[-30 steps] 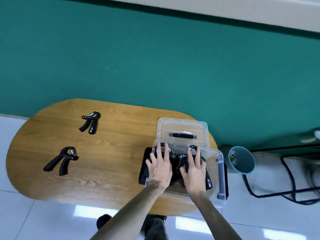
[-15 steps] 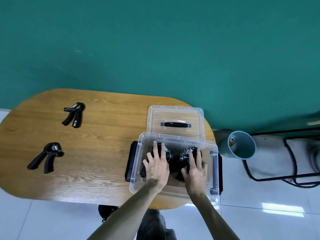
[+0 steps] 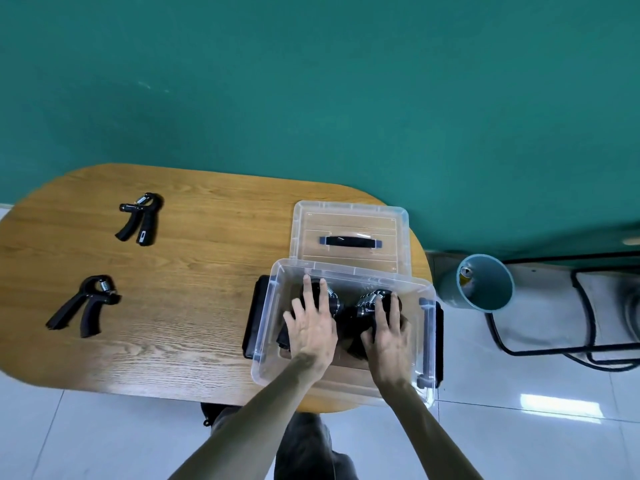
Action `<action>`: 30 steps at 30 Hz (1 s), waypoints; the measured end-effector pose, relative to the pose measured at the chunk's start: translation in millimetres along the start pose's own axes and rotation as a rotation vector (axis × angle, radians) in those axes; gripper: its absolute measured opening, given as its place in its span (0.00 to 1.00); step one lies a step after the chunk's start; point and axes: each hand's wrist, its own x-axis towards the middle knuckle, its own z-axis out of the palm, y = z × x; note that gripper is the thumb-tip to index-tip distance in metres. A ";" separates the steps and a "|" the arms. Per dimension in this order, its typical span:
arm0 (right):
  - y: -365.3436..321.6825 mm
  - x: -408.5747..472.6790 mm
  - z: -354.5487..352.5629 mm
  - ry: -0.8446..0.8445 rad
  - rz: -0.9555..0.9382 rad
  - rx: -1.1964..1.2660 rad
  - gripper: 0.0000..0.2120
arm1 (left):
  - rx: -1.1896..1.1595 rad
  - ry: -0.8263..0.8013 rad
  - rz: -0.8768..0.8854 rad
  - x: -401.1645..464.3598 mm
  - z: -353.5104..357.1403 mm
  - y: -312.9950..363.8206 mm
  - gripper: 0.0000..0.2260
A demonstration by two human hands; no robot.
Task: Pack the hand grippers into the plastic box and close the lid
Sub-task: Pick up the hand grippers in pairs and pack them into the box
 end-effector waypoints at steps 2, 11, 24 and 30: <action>-0.4 -0.2 1.9 -0.007 0.017 -0.064 0.31 | -0.022 0.011 0.010 -0.1 0.8 -1.0 0.33; -37.8 -4.9 -16.8 0.142 -0.019 -0.123 0.26 | 0.010 0.069 0.158 -14.1 -13.4 -30.0 0.29; -181.6 -38.4 -5.5 0.083 -0.305 -0.163 0.24 | -0.017 0.104 0.185 -31.7 -88.3 -140.7 0.29; -255.6 -57.5 12.7 -0.015 -0.374 -0.255 0.26 | 0.003 0.073 0.119 -44.7 -115.8 -228.2 0.25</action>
